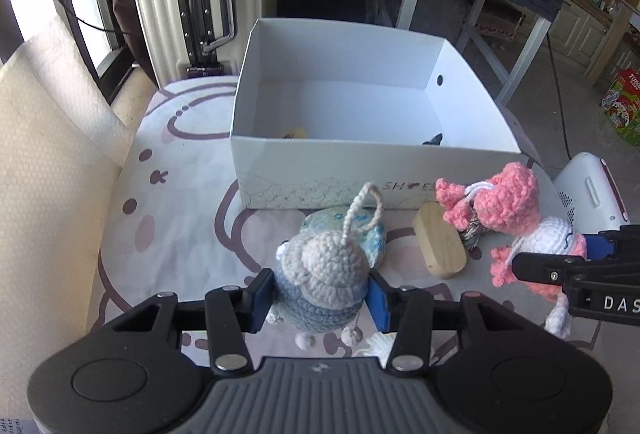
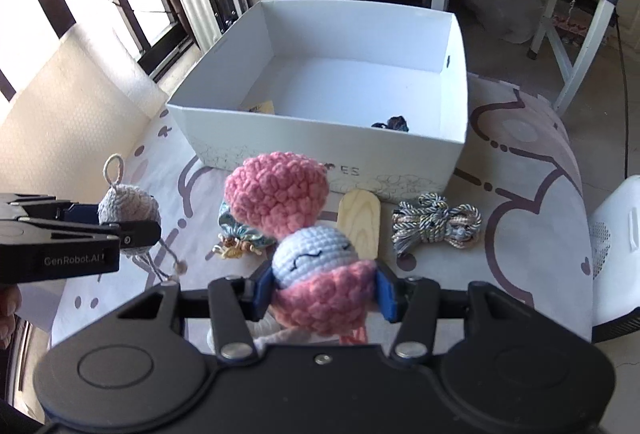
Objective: Organize objects
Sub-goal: 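Lift and carry the grey doll with the left tool while the right tool carries the bunny over the box, then open the left tool to drop the grey doll while the right tool drops the bunny into the box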
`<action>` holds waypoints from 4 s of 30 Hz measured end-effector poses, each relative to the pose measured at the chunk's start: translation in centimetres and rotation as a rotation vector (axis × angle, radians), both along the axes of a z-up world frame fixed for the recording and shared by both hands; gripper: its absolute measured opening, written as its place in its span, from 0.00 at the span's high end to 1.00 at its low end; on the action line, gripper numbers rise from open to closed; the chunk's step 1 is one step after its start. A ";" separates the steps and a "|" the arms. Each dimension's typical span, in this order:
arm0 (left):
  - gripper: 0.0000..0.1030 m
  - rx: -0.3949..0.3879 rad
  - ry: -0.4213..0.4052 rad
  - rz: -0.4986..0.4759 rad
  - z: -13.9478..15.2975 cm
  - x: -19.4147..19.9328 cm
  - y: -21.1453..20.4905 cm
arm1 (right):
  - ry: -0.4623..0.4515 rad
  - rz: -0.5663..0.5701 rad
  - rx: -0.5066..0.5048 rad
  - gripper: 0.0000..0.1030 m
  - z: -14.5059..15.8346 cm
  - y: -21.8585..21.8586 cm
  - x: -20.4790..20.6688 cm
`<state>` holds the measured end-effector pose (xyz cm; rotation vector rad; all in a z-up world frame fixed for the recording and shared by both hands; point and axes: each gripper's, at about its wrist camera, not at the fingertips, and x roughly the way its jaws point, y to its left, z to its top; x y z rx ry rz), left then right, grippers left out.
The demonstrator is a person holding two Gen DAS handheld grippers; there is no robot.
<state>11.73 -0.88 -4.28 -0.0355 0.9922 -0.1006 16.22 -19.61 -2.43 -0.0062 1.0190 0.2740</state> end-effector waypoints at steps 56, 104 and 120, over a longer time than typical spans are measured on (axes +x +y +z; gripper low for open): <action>0.52 0.003 -0.296 -0.026 9.1 14.2 -3.5 | -0.273 -0.178 0.128 0.50 8.6 -3.0 12.5; 0.35 0.101 0.191 -0.148 -9.1 22.7 -6.3 | 0.114 -0.060 -0.144 0.37 -6.0 0.5 27.6; 0.20 0.106 0.187 -0.105 -6.6 21.7 -4.7 | 0.110 -0.038 -0.178 0.25 -4.1 0.1 25.6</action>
